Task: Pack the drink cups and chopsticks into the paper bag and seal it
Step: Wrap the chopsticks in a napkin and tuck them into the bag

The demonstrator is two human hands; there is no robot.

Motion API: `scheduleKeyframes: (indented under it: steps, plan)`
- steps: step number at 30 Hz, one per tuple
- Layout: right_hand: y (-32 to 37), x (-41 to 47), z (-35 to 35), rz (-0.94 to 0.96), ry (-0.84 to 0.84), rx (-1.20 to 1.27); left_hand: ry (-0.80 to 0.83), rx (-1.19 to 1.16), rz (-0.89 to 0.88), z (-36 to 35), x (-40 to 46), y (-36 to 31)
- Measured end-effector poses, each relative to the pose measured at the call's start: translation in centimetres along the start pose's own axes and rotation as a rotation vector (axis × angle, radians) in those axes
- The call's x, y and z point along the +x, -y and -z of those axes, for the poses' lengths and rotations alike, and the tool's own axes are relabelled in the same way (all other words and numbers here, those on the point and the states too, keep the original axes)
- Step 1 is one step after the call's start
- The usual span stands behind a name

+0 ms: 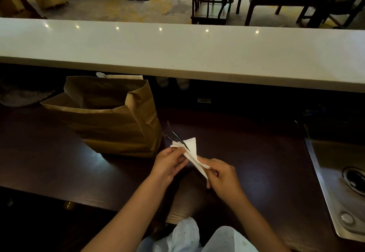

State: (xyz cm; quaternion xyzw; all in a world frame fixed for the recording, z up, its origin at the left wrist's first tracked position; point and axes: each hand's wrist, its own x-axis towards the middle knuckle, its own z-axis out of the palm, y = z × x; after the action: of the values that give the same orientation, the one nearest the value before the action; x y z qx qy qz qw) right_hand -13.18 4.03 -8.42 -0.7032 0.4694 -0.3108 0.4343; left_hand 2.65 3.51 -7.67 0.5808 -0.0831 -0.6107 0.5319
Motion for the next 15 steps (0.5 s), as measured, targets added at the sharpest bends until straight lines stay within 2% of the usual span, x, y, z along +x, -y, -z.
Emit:
scheduleKeyframes:
  steps: [3,6,8,10,13,15]
  plan:
    - [-0.6,0.0,-0.1,0.115,0.019,-0.088,0.002,0.02,0.031,0.3,0.1,0.2]
    - [-1.1,0.2,-0.4,0.143,0.01,-0.178,0.098,0.019,0.034,0.2,-0.7,0.7]
    - [-1.4,0.2,-0.7,0.169,0.003,-0.264,0.166,0.066,-0.001,-0.2,-1.3,1.0]
    - [-1.4,0.2,-0.9,0.179,0.015,-0.329,0.14,0.152,-0.074,-0.5,-1.5,1.4]
    - [-0.6,0.1,-0.9,0.151,0.067,-0.272,0.053,0.194,-0.126,-0.6,-1.2,1.5]
    - [-0.2,0.3,-0.6,0.067,0.093,-0.125,0.056,0.195,-0.127,-0.4,-1.1,1.4]
